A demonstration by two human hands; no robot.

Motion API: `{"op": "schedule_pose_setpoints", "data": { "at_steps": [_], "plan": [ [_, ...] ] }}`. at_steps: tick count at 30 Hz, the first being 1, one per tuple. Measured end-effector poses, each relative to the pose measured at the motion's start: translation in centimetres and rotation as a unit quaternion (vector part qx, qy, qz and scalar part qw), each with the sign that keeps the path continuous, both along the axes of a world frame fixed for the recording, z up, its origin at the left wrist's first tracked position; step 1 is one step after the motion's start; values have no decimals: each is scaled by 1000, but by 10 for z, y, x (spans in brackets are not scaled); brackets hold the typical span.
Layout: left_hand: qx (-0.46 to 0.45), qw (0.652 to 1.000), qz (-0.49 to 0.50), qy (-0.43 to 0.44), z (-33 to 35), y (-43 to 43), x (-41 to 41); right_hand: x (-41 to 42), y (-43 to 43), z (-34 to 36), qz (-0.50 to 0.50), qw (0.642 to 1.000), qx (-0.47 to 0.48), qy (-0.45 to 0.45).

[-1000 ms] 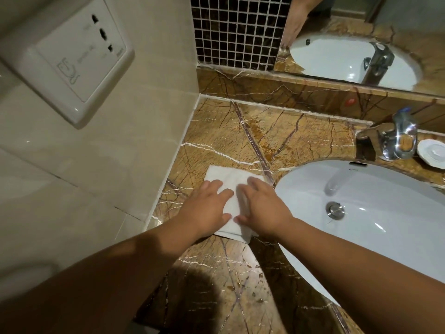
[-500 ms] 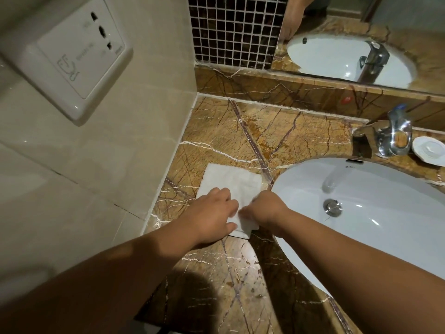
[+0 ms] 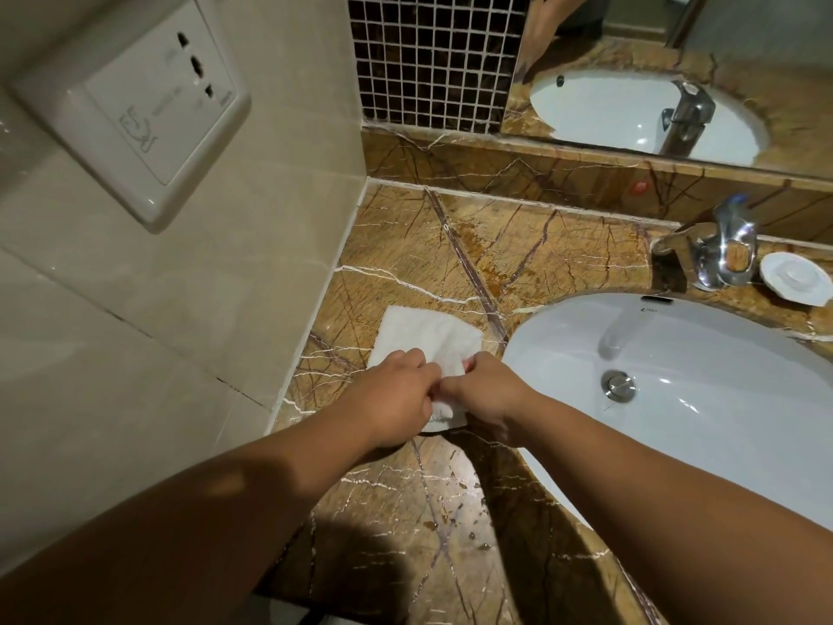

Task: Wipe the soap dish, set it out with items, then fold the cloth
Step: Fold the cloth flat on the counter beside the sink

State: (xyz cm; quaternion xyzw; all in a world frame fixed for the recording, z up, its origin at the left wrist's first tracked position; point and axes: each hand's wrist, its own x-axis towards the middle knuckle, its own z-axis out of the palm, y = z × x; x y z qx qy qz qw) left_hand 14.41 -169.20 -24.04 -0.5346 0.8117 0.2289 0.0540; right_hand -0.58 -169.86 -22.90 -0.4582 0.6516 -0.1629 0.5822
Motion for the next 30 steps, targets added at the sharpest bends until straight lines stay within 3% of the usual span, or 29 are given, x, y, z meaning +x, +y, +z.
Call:
{"op": "schedule_pose_setpoints", "data": {
  "at_steps": [3, 6, 9, 11, 14, 16, 21, 26, 30],
  "plan": [
    [3, 1000, -3, -3, -3, 0, 2, -4, 3, -3, -15, 997, 68, -16],
    [1, 1000, -21, -18, -6, 1, 2, -12, 0, -4, 49, 992, 73, 86],
    [-27, 999, -28, -20, -7, 1, 0, -18, -4, -5, 110, 958, -41, 260],
    [-62, 998, -12, -18, -6, 0, 0, -18, -3, -7, 96, 934, -125, 319],
    [-59, 997, -4, -56, -8, -1, 3, -14, 0, -13, 189, 903, -216, 321],
    [-54, 996, 0, -70, -9, -1, 4, -11, 2, -19, 246, 892, -199, 323],
    [-33, 996, 5, -87, -9, -4, 7, -10, -2, -20, 271, 864, -209, 369],
    [-32, 995, 16, -89, -11, -8, 5, -6, -2, -15, 282, 880, -178, 339],
    [-32, 995, 20, -91, -13, -9, 3, -6, -7, -15, 315, 869, -158, 347]
  ]
}}
